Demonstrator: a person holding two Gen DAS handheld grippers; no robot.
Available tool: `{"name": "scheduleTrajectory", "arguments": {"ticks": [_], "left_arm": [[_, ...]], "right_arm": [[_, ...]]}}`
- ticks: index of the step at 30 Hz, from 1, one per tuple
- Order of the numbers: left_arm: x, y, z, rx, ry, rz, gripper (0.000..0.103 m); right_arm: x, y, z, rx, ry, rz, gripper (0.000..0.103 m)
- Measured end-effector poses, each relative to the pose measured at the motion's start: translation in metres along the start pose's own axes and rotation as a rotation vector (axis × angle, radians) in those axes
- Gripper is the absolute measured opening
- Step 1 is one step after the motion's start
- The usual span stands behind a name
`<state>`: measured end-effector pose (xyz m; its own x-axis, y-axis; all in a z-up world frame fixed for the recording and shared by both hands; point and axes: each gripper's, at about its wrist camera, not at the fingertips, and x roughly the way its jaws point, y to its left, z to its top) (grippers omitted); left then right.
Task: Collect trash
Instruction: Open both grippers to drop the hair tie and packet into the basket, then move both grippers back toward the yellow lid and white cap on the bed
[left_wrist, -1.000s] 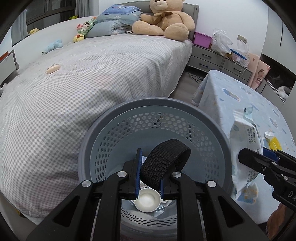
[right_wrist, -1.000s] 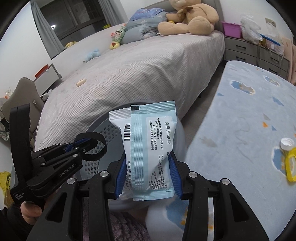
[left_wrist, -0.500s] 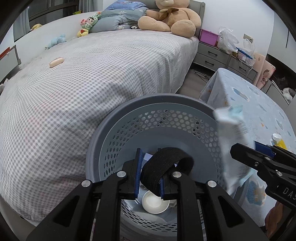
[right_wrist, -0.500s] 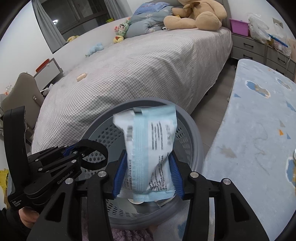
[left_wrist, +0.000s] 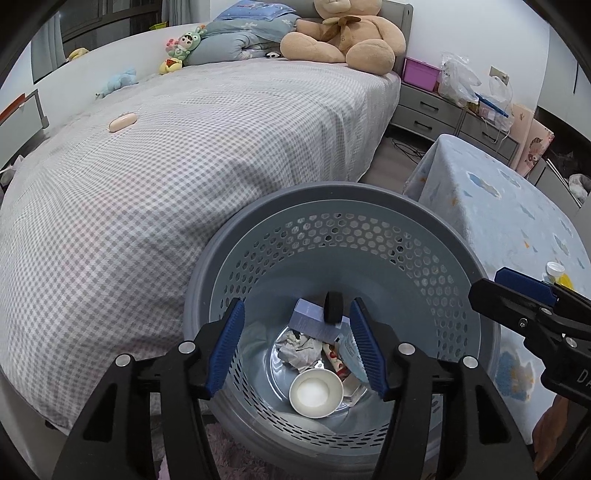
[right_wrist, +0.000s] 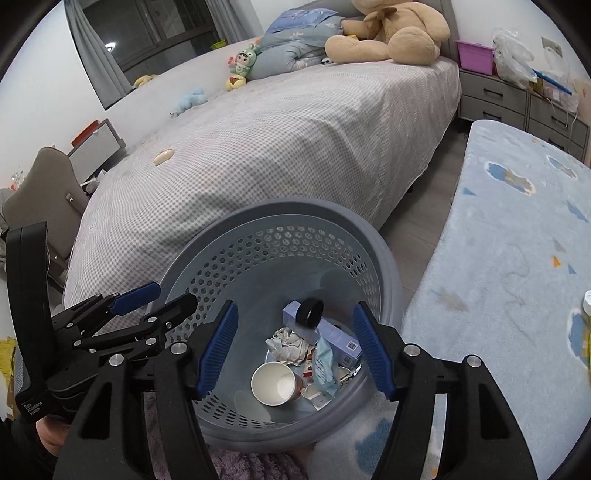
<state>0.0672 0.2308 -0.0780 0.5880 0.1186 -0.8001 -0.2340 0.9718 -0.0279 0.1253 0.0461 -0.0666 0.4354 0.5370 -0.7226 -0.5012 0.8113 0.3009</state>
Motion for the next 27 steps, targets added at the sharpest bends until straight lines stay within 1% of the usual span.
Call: {"name": "scheduleTrajectory", "arguments": {"ticks": [10, 21, 25, 27], "left_arm": [[-0.012, 0.003, -0.003, -0.008, -0.019, 0.004, 0.06], [-0.026, 0.005, -0.006, -0.016, -0.039, 0.02, 0.069], [-0.031, 0.004, -0.007, -0.019, -0.043, 0.021, 0.07], [-0.033, 0.002, -0.009, -0.02, -0.047, 0.021, 0.073]], "right_arm": [[-0.007, 0.001, -0.003, -0.005, -0.007, -0.006, 0.065], [-0.02, 0.005, -0.009, -0.007, -0.019, -0.013, 0.068], [-0.025, 0.004, -0.013, -0.006, -0.023, -0.017, 0.071], [-0.028, 0.003, -0.015, -0.006, -0.025, -0.02, 0.072]]}}
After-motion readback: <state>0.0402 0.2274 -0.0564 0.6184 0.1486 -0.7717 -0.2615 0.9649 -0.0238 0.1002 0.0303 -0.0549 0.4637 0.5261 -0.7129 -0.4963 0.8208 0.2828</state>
